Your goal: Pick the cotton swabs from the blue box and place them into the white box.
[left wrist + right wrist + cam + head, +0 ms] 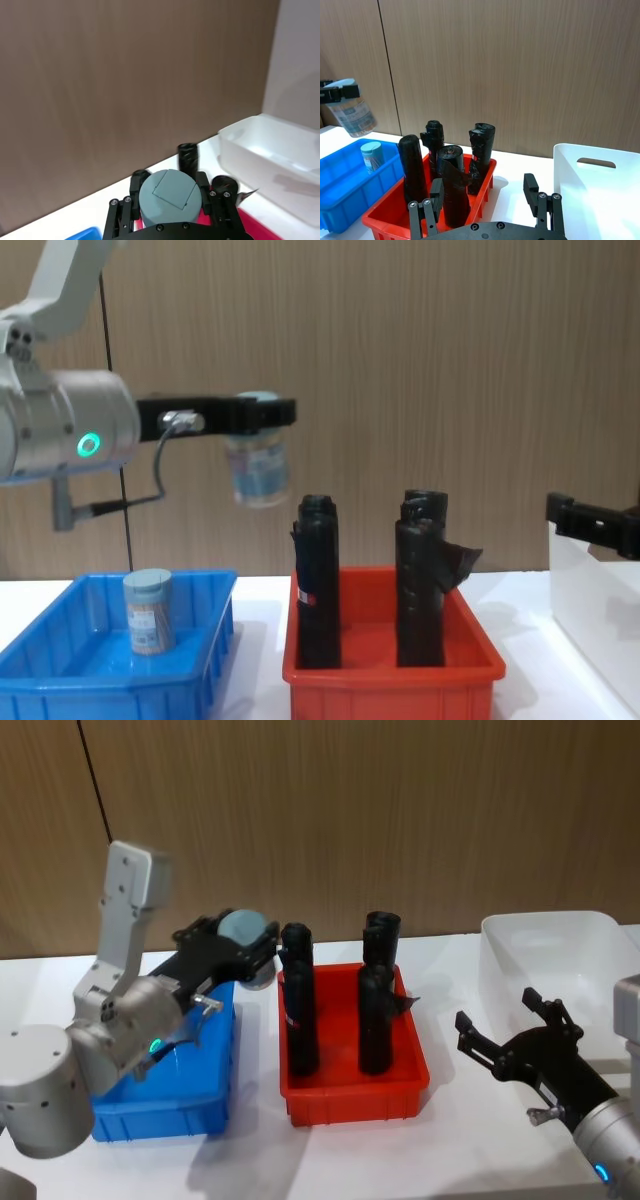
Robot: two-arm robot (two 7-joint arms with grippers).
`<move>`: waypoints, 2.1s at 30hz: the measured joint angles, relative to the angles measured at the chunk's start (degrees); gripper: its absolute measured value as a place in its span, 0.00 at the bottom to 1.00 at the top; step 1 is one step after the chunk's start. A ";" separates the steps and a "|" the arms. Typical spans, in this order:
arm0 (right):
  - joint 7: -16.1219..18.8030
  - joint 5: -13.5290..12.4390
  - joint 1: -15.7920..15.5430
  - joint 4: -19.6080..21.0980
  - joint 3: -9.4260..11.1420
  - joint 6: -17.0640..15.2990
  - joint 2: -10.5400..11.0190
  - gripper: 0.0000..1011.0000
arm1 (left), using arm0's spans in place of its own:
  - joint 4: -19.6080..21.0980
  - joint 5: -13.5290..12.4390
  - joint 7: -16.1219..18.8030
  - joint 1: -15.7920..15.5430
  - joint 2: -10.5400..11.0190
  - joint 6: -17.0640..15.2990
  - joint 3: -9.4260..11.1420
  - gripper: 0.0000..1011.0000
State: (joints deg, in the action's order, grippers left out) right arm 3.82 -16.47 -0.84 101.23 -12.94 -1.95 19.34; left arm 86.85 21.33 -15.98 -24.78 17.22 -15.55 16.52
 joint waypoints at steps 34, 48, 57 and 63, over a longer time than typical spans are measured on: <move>0.01 0.00 0.00 0.00 0.00 0.00 0.00 0.99 | -9.73 0.11 -16.32 -11.71 -8.28 -1.46 4.68 0.66; 1.22 0.89 1.06 0.02 -0.03 -1.73 -0.26 0.99 | -11.31 0.02 -17.63 -13.21 -9.51 -1.16 5.38 0.66; 3.65 3.15 3.19 -0.20 -0.28 -4.25 -0.75 0.99 | -11.67 0.02 -17.94 -13.54 -9.77 -1.09 5.53 0.66; 5.73 5.50 4.89 -0.55 -0.59 -5.49 -1.15 0.99 | -11.82 0.02 -18.05 -13.65 -9.88 -1.04 5.59 0.66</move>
State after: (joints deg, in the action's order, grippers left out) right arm 9.55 -10.96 4.05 100.68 -13.52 -7.44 18.19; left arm 75.03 21.35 -34.04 -38.43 7.34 -16.59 22.11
